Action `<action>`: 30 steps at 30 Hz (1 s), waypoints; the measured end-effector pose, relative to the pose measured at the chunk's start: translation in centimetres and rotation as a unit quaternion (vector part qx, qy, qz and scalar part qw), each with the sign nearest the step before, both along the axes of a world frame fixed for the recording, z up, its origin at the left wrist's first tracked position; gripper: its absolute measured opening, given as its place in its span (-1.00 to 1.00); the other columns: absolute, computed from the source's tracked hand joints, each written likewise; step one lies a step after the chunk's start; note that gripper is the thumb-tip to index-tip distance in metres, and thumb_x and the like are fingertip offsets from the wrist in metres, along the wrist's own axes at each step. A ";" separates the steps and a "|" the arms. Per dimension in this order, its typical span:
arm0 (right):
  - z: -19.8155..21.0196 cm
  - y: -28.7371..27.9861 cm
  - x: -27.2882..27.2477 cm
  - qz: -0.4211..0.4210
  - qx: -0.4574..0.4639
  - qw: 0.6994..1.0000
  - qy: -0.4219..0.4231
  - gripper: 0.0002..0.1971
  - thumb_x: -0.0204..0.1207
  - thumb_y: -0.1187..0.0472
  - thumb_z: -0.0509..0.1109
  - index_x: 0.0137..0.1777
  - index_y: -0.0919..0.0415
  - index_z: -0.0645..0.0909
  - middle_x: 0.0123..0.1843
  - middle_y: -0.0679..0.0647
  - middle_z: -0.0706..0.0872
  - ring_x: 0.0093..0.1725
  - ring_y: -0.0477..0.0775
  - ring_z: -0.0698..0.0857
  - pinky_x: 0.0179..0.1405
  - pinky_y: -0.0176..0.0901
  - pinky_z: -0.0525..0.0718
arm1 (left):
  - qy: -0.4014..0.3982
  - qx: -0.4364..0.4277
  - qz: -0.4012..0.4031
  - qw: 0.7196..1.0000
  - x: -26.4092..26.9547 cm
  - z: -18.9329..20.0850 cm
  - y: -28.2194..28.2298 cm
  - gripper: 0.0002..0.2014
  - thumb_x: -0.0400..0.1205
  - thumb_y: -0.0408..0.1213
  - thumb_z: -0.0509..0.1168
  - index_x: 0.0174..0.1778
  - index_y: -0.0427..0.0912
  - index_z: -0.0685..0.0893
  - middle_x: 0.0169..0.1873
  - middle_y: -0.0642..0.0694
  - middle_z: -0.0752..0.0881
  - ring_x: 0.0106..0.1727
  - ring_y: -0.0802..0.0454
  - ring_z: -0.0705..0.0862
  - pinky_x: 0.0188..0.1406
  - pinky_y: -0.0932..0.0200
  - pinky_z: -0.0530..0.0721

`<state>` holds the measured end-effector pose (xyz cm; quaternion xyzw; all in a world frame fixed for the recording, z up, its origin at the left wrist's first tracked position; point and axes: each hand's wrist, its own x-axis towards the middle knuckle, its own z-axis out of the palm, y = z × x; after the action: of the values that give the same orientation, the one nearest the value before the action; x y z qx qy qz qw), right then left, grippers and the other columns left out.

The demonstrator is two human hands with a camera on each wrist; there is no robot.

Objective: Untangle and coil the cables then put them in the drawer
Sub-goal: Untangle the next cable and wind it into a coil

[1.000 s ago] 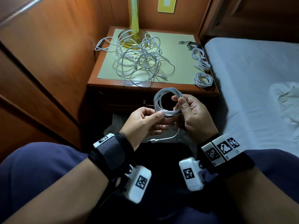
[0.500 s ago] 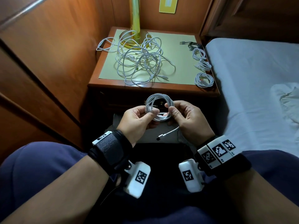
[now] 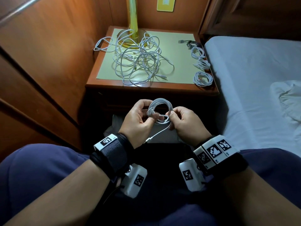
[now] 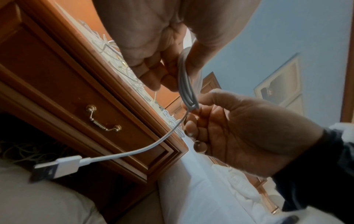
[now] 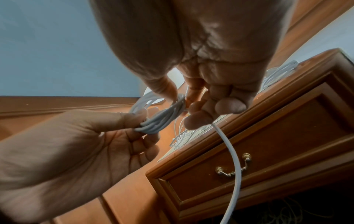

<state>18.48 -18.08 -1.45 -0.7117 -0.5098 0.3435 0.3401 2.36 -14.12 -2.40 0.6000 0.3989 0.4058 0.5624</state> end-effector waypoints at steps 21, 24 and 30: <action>0.5 -0.2 -0.9 0.057 0.235 0.968 -0.065 -0.82 0.43 0.35 0.43 -0.05 0.16 0.80 -0.13 0.02 0.60 -0.19 -0.16 0.61 -0.17 -0.56 0.48 | -0.122 -0.043 -0.044 0.991 -1.3 1.9 1.1 -0.87 0.68 -0.58 0.27 0.06 -0.29 0.58 -0.34 -0.02 0.81 -0.27 0.12 0.79 -0.14 0.27 0.74; 0.7 -0.5 -1.0 0.081 0.192 0.976 -0.061 -0.91 0.43 0.20 0.44 -0.11 0.11 0.76 -0.15 0.04 0.58 -0.20 -0.10 0.60 -0.20 -0.55 0.46 | -0.079 -0.026 -0.023 0.996 -1.8 1.7 1.6 -0.87 0.66 -0.56 0.31 0.03 -0.26 0.64 -0.29 -0.01 0.81 -0.21 0.07 0.79 -0.09 0.18 0.76; 0.3 0.1 -0.8 0.078 0.042 0.996 -0.008 -0.78 0.43 0.00 0.46 -0.27 0.13 0.59 -0.20 0.17 0.68 -0.19 0.08 0.68 -0.12 -0.08 0.70 | 0.053 0.030 0.006 0.998 -1.7 1.0 1.5 -0.85 0.61 -0.46 0.42 -0.04 -0.10 0.71 -0.22 -0.08 0.84 -0.14 -0.05 0.84 -0.02 -0.11 0.81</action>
<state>17.70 -17.95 -1.16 -0.6574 -0.5803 0.3421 0.3377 0.67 -12.58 -1.38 0.6351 0.4193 0.3886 0.5195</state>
